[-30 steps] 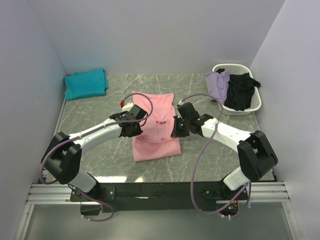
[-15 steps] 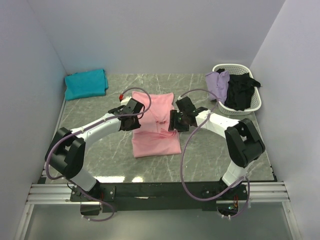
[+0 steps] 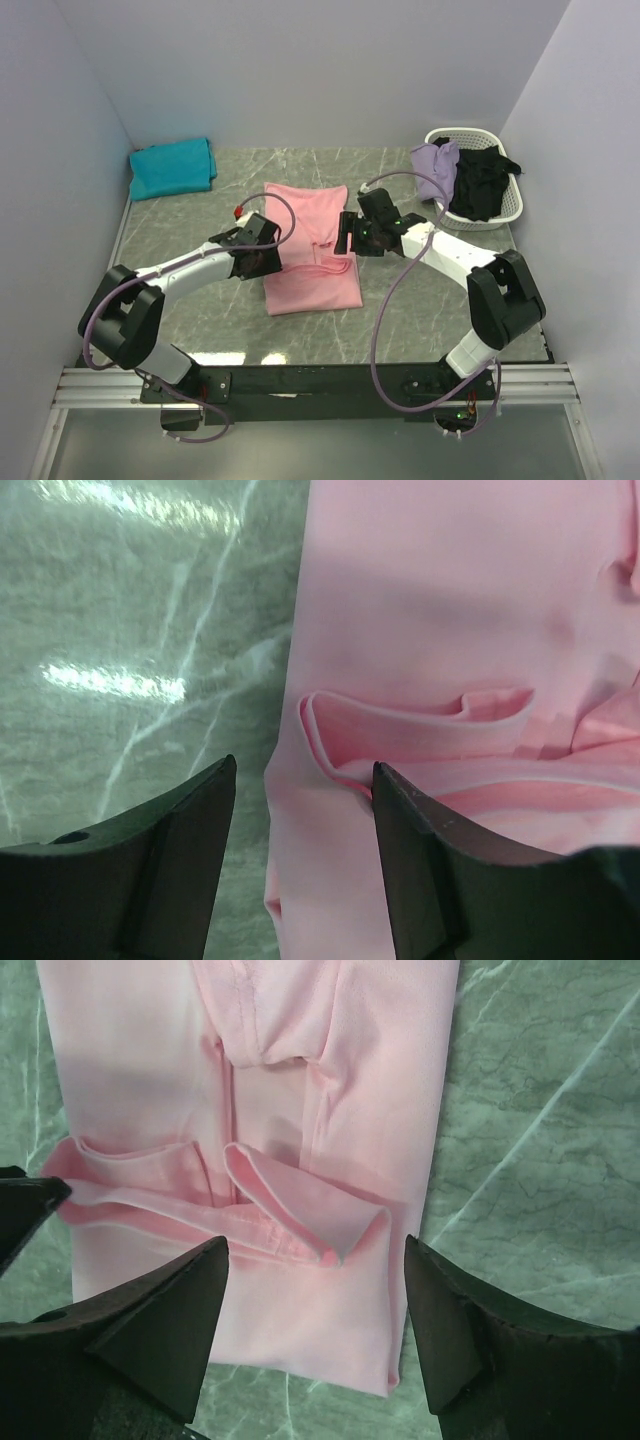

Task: Fold and stack the t-shirts
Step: Fold the tshirt

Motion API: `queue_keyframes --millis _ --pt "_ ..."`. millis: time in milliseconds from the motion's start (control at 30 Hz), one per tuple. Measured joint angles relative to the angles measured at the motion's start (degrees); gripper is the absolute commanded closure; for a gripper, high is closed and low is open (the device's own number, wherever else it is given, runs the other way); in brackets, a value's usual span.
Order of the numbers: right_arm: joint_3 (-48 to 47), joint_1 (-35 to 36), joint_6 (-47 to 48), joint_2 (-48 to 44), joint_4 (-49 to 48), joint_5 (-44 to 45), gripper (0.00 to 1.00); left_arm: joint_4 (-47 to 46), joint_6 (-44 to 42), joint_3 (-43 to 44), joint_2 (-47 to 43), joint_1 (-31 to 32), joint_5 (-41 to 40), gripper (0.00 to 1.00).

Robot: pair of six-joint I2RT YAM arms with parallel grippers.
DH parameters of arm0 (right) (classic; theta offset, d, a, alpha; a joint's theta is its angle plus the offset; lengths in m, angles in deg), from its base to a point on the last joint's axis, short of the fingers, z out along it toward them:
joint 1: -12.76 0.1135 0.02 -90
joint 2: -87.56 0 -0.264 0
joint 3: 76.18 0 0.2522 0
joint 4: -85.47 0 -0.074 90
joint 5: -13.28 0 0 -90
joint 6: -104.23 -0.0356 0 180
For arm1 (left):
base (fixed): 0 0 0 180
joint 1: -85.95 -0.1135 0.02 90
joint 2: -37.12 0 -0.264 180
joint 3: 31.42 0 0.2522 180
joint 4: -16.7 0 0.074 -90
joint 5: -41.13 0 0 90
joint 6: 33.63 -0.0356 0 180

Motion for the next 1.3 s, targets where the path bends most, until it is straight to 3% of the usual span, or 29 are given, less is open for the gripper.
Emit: queue_keyframes --millis 233,367,567,667,933,1300 --pt "0.79 -0.04 0.22 -0.79 0.0 -0.52 0.22 -2.4 0.44 -2.03 -0.35 0.0 1.86 0.38" --pt "1.4 -0.04 0.28 -0.79 0.11 -0.7 0.22 -2.75 0.59 -1.03 0.76 0.0 1.51 0.44" --pt "1.42 -0.04 0.42 -0.85 0.07 -0.7 0.22 -2.93 1.2 1.42 3.34 0.0 0.81 0.87" --pt "1.46 -0.04 0.42 -1.14 0.07 -0.68 0.22 -2.82 1.66 1.46 3.67 0.0 0.52 0.99" --pt "2.23 -0.04 0.42 -1.7 0.07 -0.63 0.22 -2.21 1.31 2.01 3.85 0.0 -0.02 0.99" --pt "2.91 -0.04 0.42 -1.7 0.46 1.31 0.22 -0.68 -3.39 11.43 6.67 -0.48 -2.71 0.99"
